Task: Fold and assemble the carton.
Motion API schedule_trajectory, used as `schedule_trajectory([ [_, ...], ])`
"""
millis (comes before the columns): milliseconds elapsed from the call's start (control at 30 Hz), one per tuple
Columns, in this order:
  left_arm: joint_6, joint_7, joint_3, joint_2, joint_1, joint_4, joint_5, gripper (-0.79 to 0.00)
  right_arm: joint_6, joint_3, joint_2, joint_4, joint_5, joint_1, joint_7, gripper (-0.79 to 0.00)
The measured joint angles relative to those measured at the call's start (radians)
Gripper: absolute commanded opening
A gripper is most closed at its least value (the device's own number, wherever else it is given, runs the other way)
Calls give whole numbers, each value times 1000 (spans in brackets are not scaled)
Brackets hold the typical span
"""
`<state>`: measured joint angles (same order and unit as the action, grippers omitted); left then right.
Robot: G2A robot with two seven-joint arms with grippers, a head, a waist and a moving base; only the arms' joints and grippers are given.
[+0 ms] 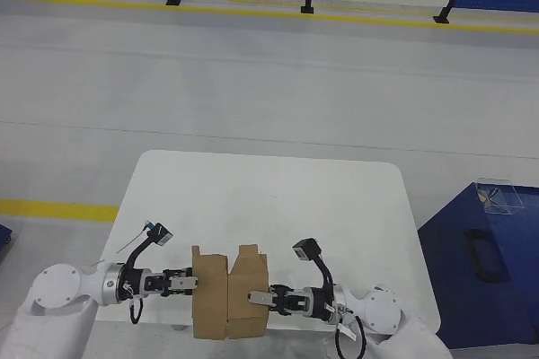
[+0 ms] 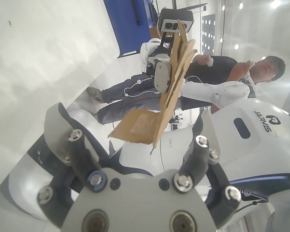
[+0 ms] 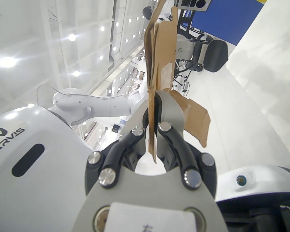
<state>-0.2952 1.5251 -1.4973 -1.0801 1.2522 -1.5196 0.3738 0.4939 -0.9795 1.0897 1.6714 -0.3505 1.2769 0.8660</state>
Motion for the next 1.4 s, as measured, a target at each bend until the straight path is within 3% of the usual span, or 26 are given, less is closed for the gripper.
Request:
schedule_trajectory([
  [33, 0, 0, 7, 2, 1, -4, 7, -354, 1, 5, 2, -2, 3, -2, -3, -785],
  [67, -2, -2, 14, 6, 6, -10, 14, -440, 3, 10, 3, -6, 6, -5, -6, -785],
  [133, -6, -6, 24, 11, 15, -27, 21, -474, 5, 15, 5, -11, 9, -8, -9, -785],
  [233, -10, -10, 37, 23, 31, -54, 25, -720, 7, 22, 8, -16, 15, -11, -14, -785],
  [300, -15, -15, 43, 33, 42, -78, 26, -785, 8, 26, 10, -17, 20, -12, -18, -785],
  [467, -23, -23, 53, 56, 64, -117, 71, -785, 4, 31, 13, -23, 29, -15, -28, -785],
  [500, -23, -23, 56, 60, 66, -122, 82, -785, -2, 32, 13, -24, 32, -16, -28, -486],
  [533, -21, -20, 59, 64, 67, -129, 95, -785, -6, 33, 14, -25, 33, -16, -28, 0],
  [933, -19, -19, 59, 70, 67, -133, 113, -785, -5, 32, 13, -23, 35, -17, -29, 0],
  [1033, -30, -38, 47, 68, 68, -127, 123, -785, 43, -14, 6, -2, 129, -18, -79, 0],
  [1100, -76, -134, 45, 60, 77, -119, 162, -785, 98, -76, -2, 16, 241, 3, -164, 0],
  [1267, -201, -381, 141, 24, 50, 0, 318, -785, 160, -210, -20, 73, 477, 79, -332, 0],
  [1333, -228, -406, 196, 7, 23, 52, 423, -785, 197, -234, -23, 101, 543, 106, -367, 0],
  [1400, -245, -362, 261, -13, -8, 102, 561, -785, 242, -248, -24, 125, 592, 135, -407, 0],
])
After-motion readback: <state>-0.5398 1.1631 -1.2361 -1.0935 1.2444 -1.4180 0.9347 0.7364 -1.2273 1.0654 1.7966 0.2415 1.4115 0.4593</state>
